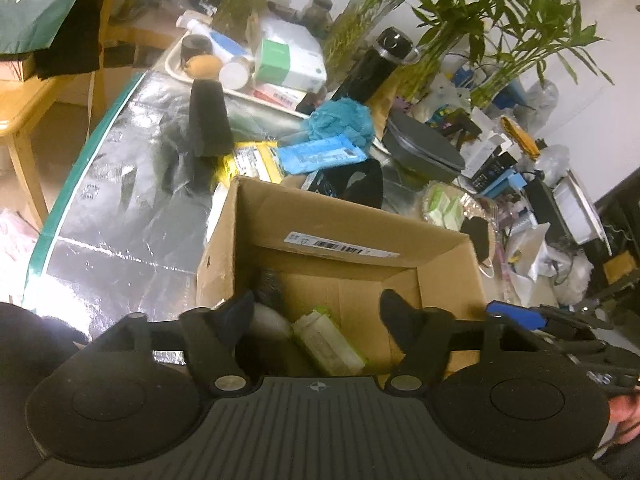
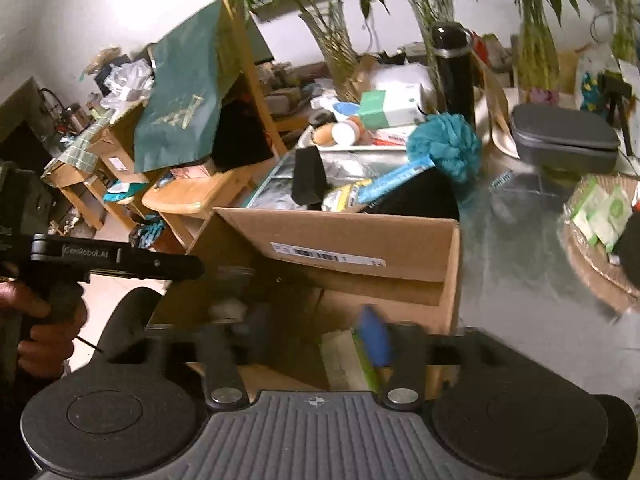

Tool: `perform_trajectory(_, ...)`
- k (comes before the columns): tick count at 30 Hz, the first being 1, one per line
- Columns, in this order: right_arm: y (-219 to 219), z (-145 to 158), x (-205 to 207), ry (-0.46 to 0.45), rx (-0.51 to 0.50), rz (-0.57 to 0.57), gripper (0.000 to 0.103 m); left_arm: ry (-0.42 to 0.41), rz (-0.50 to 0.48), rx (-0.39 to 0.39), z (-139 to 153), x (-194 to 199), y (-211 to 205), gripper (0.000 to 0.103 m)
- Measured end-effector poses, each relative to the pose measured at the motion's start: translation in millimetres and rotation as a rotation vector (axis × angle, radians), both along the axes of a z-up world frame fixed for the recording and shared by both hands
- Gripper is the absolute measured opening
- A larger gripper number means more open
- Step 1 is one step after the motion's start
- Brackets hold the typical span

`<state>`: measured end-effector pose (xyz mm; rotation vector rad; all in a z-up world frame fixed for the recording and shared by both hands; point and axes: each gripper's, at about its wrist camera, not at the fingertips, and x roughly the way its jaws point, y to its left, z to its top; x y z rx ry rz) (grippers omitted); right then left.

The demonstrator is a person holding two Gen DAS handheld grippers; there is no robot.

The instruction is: Organize soft objects

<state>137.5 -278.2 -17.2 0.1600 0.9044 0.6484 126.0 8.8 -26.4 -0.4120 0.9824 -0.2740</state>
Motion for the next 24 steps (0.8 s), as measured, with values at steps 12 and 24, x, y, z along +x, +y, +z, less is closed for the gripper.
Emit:
perform_trajectory(12,-2,7,-7,-0.055,-0.055,-0.018,0.103,-0.091,-0.015,0.087,20,-16,-1,0.071)
perform_trajectory(24,-6,3,1,-0.044,-0.069,-0.071,0.103,-0.181,-0.019,0.175,28,-26,3,0.071)
